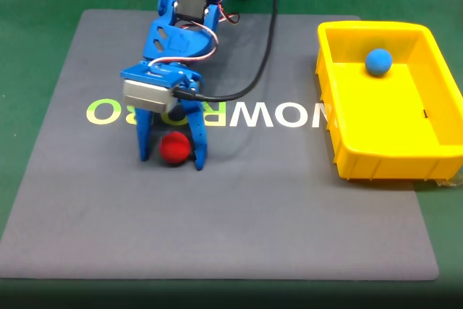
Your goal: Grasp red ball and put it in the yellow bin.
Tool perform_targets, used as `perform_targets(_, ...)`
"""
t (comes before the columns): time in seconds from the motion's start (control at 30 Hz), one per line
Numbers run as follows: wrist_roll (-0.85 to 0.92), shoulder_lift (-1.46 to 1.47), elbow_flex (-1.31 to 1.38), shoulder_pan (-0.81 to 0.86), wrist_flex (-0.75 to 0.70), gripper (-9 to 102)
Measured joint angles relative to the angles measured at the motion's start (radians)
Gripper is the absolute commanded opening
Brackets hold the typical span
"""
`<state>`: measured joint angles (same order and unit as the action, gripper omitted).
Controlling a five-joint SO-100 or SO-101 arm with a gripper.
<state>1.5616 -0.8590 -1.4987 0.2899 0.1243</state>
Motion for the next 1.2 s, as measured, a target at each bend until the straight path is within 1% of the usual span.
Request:
perform_targets(0.17, 0.021, 0.0, 0.0, -0.003, 0.0, 0)
perform_targets(0.73, 0.029, -0.028, 0.002, -0.003, 0.0, 0)
perform_targets(0.93, 0.029, -0.167, -0.003, -0.008, -0.005, 0)
perform_targets(1.2, 0.029, -0.414, -0.143, -0.052, -0.005, 0)
